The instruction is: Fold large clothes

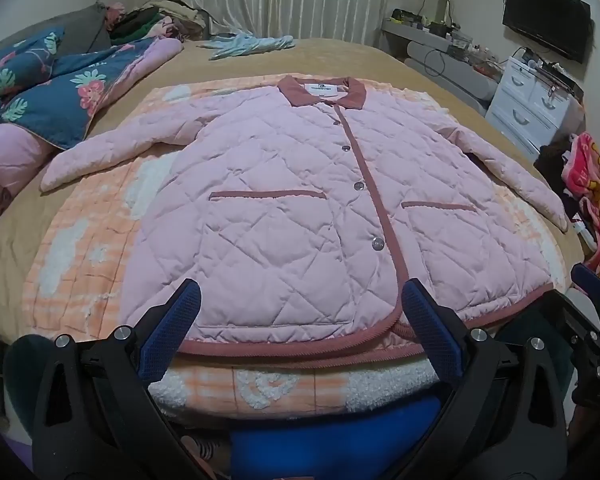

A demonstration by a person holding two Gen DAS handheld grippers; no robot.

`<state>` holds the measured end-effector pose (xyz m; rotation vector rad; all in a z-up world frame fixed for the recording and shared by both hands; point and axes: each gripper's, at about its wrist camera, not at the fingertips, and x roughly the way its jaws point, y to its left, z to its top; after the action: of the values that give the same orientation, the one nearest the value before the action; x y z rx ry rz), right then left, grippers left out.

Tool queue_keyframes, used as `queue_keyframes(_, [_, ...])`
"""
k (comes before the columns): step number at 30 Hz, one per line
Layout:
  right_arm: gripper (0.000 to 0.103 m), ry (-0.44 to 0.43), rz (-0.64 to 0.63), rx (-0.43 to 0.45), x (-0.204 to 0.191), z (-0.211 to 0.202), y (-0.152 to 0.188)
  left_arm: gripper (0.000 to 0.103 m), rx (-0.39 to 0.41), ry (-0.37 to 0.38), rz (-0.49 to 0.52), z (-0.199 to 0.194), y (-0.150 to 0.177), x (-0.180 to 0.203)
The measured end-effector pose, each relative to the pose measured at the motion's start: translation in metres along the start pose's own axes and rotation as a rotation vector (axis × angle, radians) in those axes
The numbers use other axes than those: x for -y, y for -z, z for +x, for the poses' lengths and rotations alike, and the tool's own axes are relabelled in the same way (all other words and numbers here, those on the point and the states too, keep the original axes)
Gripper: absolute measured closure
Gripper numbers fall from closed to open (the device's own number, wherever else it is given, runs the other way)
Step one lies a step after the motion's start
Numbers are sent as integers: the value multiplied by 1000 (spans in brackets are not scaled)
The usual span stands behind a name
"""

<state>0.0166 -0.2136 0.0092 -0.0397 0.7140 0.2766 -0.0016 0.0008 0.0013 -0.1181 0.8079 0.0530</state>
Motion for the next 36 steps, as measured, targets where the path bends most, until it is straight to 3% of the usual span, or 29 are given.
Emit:
queue_keyframes(8, [4, 2, 6, -17, 1, 2, -1, 9, -31, 2, 25, 9, -6, 4])
queue_keyframes(36, [4, 14, 11, -2, -1, 3, 0, 9, -3, 13, 34, 4, -6, 7])
